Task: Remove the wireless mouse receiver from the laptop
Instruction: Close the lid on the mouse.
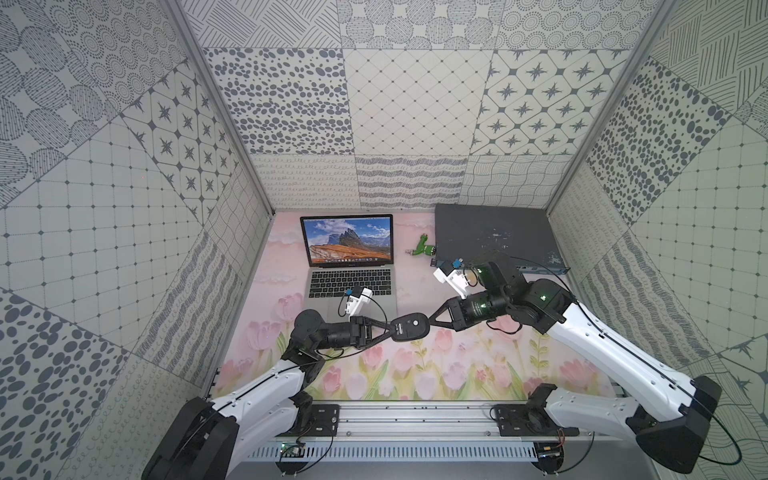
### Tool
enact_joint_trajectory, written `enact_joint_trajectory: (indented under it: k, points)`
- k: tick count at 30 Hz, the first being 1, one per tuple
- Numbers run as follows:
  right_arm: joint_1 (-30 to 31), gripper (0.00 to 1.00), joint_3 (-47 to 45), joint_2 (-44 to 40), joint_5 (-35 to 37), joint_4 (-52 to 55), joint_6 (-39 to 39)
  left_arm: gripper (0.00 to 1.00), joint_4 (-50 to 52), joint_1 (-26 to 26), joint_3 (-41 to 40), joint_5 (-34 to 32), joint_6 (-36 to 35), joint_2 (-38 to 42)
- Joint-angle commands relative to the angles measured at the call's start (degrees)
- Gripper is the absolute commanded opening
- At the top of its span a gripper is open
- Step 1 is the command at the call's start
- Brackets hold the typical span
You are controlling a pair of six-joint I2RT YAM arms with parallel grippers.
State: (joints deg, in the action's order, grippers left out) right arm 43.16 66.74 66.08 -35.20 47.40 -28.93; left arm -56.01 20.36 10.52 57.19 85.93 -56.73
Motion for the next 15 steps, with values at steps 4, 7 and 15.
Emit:
enact_joint_trajectory:
  k: [4, 7, 15]
  points:
    - [0.9, 0.05, 0.3, 1.9, -0.1, -1.0, 1.3, 0.02, -4.9, -0.1, 0.5, 1.0, -0.3, -0.1]
    - [1.4, 0.05, 0.3, 2.7, -0.1, -1.2, 1.3, 0.02, -5.0, -0.1, 0.6, 1.0, -0.3, -0.1]
    - [2.6, 0.05, 0.7, 3.7, 0.8, -1.4, 1.5, 0.01, -5.8, 0.0, 0.6, 1.1, -0.1, -0.4]
